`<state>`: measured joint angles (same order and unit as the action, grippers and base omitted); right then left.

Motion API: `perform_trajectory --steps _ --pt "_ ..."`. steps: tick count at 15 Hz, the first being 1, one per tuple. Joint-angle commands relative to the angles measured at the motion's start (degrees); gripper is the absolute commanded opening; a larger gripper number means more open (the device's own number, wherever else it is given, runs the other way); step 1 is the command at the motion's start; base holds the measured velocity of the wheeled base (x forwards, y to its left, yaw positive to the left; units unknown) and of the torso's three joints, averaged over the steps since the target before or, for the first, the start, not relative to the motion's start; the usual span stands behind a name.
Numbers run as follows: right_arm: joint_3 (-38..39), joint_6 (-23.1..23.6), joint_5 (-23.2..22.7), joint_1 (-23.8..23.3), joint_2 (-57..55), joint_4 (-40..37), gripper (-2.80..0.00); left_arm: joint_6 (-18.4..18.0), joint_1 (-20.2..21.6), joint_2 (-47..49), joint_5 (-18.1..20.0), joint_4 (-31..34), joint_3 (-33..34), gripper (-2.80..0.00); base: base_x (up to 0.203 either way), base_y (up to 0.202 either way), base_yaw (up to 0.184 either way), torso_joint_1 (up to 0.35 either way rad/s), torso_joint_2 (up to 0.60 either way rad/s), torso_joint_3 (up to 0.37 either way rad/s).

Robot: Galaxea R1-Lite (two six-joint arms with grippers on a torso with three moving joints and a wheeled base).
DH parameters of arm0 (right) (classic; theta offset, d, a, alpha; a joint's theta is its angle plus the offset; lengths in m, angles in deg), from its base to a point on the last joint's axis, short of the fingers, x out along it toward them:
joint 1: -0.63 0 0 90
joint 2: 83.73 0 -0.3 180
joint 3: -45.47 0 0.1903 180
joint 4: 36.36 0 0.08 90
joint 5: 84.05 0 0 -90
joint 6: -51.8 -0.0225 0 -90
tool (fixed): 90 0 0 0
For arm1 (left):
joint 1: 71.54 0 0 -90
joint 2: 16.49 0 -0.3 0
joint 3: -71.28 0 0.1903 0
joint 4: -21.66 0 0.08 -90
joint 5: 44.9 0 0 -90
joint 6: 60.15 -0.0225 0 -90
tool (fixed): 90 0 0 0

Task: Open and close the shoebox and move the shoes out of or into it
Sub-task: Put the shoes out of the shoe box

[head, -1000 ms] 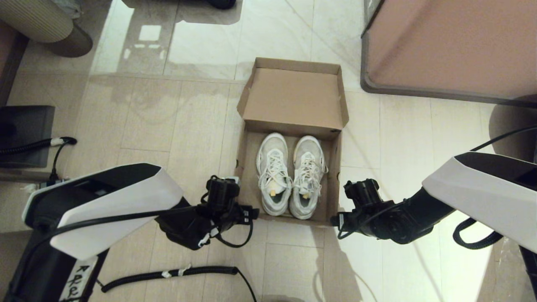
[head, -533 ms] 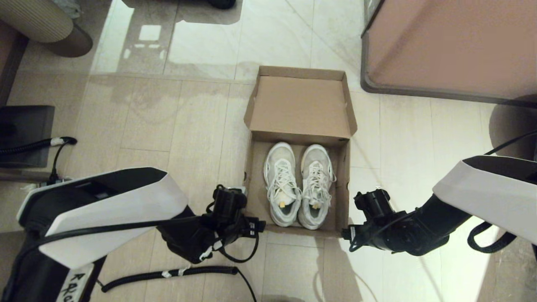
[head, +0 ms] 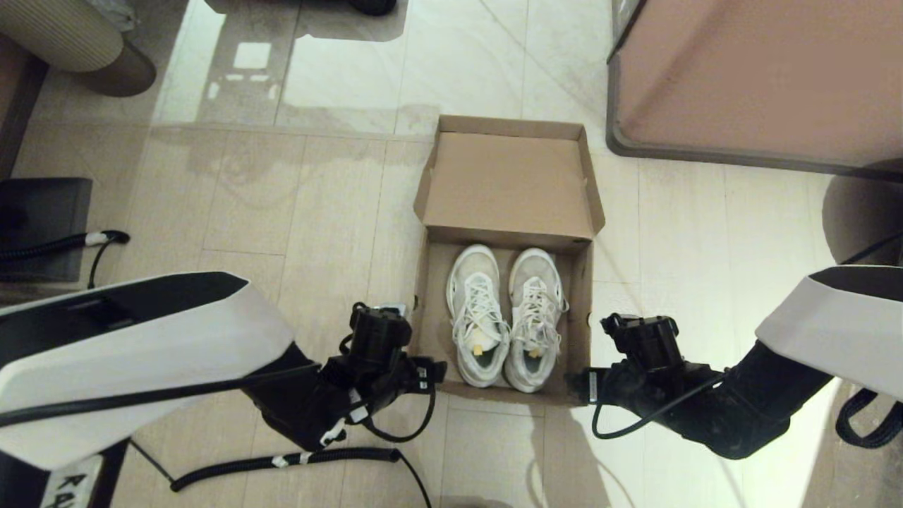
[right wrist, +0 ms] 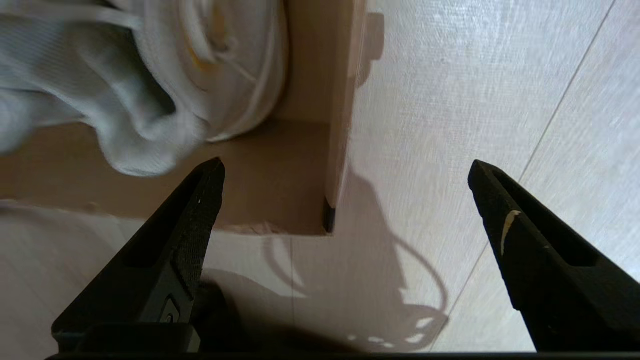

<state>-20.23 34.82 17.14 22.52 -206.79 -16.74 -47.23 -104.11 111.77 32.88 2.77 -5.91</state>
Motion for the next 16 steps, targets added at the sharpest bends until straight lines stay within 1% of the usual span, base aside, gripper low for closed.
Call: perform_trajectory --steps 1,2,4,5,7,8,10,12,13,15,16 --pt "0.83 0.29 0.13 1.72 3.29 0.32 -2.80 0.19 -0.08 -2.78 -0.08 -0.29 2.33 0.00 0.000 0.000 0.000 0.000 0.00 0.000" --pt "1.20 0.36 0.14 2.70 4.47 0.22 -2.80 0.48 -0.12 -3.57 0.00 -0.36 3.14 -2.80 0.000 0.000 0.000 0.000 0.00 0.000" --pt "0.78 0.45 0.25 5.19 6.41 -0.40 -2.80 0.95 -0.19 -5.34 0.01 -0.37 4.09 -2.80 0.000 0.000 0.000 0.000 0.00 0.000" --pt "-0.28 0.46 0.70 6.76 6.84 -1.96 -2.80 1.04 -0.17 -6.22 -0.09 -0.37 4.79 -2.80 0.000 0.000 0.000 0.000 0.00 0.000" --pt "-3.14 0.38 1.32 9.49 5.84 -4.09 -2.80 2.63 -0.09 -7.36 -0.53 -0.32 6.57 -2.80 0.000 0.000 0.000 0.000 0.00 0.000" --pt "-5.27 0.38 1.63 10.39 4.33 -4.48 -2.80 3.49 0.02 -8.16 -0.64 -0.36 7.78 -2.80 0.000 0.000 0.000 0.000 0.00 0.000" --pt "-10.51 0.40 3.62 11.45 1.25 -6.29 -2.80 4.36 0.59 -9.59 -0.84 -0.42 10.52 -2.80 0.000 0.000 0.000 0.000 0.00 0.000" --pt "-15.08 0.26 4.84 13.62 -1.31 -9.34 -2.80 4.92 2.26 -11.02 -1.52 -0.46 12.25 -2.80 0.000 0.000 0.000 0.000 0.00 0.000" --pt "-15.99 0.22 5.09 14.63 -2.33 -9.80 0.00 5.04 3.07 -11.56 -2.04 -0.46 12.46 -2.80 0.000 0.000 0.000 0.000 0.00 0.000" --pt "-17.29 0.09 7.08 15.11 -3.74 -10.78 0.00 5.38 4.65 -12.75 -2.10 -0.46 13.35 -2.80 0.000 0.000 0.000 0.000 0.00 0.000" --pt "-17.78 -0.15 7.35 15.11 -3.85 -10.92 0.00 5.51 5.38 -13.13 -2.17 -0.46 14.06 -2.80 0.000 0.000 0.000 0.000 0.00 0.000"
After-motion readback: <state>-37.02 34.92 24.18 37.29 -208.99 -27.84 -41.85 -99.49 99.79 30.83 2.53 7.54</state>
